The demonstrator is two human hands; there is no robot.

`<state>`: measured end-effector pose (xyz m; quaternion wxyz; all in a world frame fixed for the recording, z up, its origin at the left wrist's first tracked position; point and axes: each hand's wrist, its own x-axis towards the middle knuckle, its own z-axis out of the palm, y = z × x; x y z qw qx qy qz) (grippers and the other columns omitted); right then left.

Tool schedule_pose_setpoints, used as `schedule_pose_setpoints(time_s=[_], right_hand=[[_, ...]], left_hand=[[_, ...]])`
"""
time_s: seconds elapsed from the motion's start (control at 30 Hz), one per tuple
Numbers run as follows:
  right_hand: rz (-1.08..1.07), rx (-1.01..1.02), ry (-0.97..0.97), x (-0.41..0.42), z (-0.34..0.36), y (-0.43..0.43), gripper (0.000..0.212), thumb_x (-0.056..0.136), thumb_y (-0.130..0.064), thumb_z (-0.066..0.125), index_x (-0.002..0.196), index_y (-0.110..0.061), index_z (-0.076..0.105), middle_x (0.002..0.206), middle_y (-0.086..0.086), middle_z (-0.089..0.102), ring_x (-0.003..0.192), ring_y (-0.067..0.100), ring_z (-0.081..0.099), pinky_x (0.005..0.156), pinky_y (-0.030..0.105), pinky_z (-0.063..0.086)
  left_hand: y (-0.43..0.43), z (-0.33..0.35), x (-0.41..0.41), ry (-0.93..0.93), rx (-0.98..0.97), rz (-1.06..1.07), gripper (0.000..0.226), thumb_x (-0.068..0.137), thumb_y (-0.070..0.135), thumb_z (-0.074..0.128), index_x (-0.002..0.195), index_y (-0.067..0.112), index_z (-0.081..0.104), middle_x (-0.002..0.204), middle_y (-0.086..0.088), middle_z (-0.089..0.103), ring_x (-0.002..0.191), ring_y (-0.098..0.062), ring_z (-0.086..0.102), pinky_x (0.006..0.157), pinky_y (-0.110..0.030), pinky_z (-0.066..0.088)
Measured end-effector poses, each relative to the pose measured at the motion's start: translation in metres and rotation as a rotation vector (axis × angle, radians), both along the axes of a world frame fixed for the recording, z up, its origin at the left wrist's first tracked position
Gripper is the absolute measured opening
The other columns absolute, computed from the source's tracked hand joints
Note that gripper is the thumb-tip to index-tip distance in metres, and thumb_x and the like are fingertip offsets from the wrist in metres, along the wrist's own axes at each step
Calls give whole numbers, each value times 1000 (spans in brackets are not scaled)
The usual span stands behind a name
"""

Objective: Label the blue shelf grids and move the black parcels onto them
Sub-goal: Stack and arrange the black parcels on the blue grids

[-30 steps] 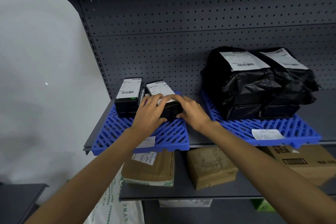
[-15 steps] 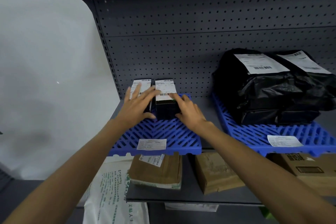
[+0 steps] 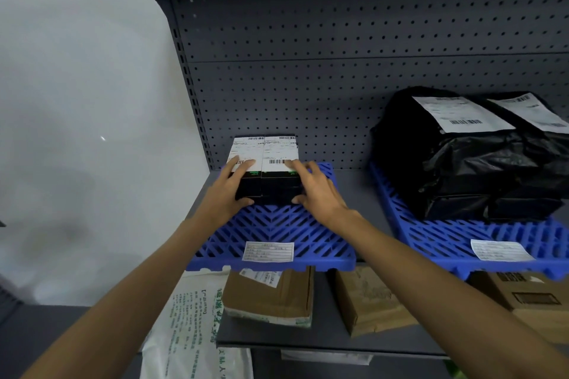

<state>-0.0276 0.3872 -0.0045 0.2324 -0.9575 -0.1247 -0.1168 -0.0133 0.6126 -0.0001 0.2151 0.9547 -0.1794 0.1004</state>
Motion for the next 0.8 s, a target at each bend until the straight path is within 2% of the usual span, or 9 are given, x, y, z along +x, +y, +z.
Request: schedule_pose_setpoints(time_s=[0.17, 0.23, 0.33, 0.43, 0.5, 0.57, 0.63, 0.73, 0.8], right_hand=[[-14, 8, 9, -3, 1, -1, 82, 84, 1, 70, 147, -32, 30, 139, 10, 42, 110, 33, 56, 88, 47, 53], [-30, 5, 10, -5, 2, -5, 82, 83, 2, 70, 146, -33, 30, 134, 11, 46, 108, 32, 57, 89, 47, 53], [-40, -11, -2, -9, 3, -12, 82, 84, 1, 69, 148, -32, 29, 127, 13, 52, 105, 32, 59, 85, 43, 52], [-11, -41, -15, -12, 5, -18, 81, 88, -1, 67, 152, -29, 26, 125, 13, 56, 107, 32, 59, 80, 40, 50], [-4, -48, -31, -14, 6, -20, 75, 92, -5, 63, 153, -29, 25, 115, 12, 61, 97, 30, 61, 72, 39, 50], [-14, -28, -50, -15, 7, -17, 66, 96, -10, 60, 151, -27, 28, 93, 7, 60, 85, 28, 61, 67, 36, 48], [-32, -8, -57, -16, 8, -13, 61, 96, -13, 60, 148, -26, 33, 80, 0, 51, 81, 27, 61, 68, 37, 49], [-42, -12, -48, -14, 10, -11, 57, 95, -15, 62, 145, -25, 36, 76, 2, 55, 80, 27, 61, 73, 42, 54], [-44, -40, -39, -14, 14, -11, 56, 95, -17, 62, 145, -25, 36, 82, 7, 62, 83, 30, 63, 75, 44, 55]], left_hand=[[-3, 0, -4, -16, 17, -2, 84, 86, 19, 73, 153, 26, 23, 163, -6, 12, 147, -28, 22, 113, -48, 34], [-6, 1, -6, -8, 27, -27, 83, 88, 27, 71, 154, 27, 21, 164, -5, 10, 147, -28, 22, 114, -44, 32], [-12, 6, -9, 44, -5, -61, 74, 93, 40, 59, 154, 30, 19, 164, -2, 7, 149, -24, 19, 114, -38, 29], [-11, 11, -10, 44, 5, -79, 61, 99, 44, 46, 154, 33, 21, 164, -1, 9, 149, -24, 20, 117, -43, 27], [-10, 13, -11, 23, 42, -70, 58, 100, 42, 45, 153, 34, 23, 164, -2, 13, 147, -26, 25, 115, -50, 31], [-12, 12, -12, -21, 75, -53, 58, 100, 38, 47, 153, 31, 24, 163, -4, 17, 145, -28, 28, 113, -48, 33], [-15, 8, -13, -70, 129, -24, 57, 100, 37, 47, 153, 29, 26, 162, -4, 21, 145, -30, 28, 115, -44, 32], [-18, 8, -13, -96, 240, 49, 56, 101, 41, 43, 153, 30, 24, 161, -1, 23, 146, -36, 23, 116, -48, 29], [-19, 11, -15, -145, 334, 81, 56, 101, 43, 42, 153, 30, 25, 160, 2, 25, 147, -37, 20, 117, -49, 28]])
